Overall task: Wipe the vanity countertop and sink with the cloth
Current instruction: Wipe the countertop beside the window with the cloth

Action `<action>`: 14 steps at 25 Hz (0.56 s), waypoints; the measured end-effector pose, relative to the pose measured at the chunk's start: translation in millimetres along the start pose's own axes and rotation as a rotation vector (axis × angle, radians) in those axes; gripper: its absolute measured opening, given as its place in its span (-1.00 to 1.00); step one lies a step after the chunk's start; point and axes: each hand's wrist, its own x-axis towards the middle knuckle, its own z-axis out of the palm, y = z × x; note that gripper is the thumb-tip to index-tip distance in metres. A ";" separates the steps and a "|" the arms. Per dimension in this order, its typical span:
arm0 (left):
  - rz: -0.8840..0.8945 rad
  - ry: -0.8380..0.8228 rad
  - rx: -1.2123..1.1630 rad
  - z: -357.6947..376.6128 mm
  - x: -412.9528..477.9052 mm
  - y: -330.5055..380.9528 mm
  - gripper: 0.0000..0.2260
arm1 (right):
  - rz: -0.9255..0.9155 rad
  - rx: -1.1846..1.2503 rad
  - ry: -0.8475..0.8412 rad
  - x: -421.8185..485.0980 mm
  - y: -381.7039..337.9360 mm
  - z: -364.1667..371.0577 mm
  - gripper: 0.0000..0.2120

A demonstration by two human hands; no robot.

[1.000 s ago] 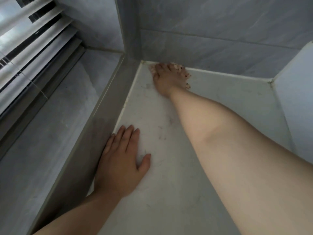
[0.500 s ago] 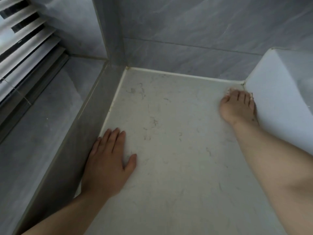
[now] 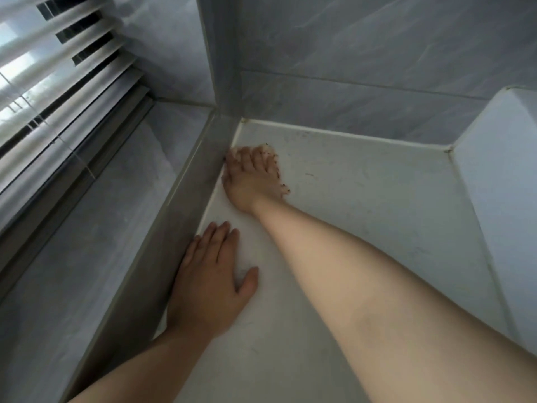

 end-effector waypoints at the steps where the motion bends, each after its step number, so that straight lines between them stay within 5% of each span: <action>1: 0.002 0.004 -0.006 -0.5 0.0 0.7 -0.41 | -0.018 -0.013 0.007 -8.9 14.6 -1.6 -0.52; 8: -0.015 0.025 -0.064 -3.1 -2.1 2.7 -0.44 | 0.403 -0.005 0.051 -56.9 102.6 -14.7 -0.55; 14: -0.086 0.146 -0.211 2.4 -2.6 1.2 -0.63 | 0.009 0.099 0.030 -26.3 -13.5 8.9 -0.53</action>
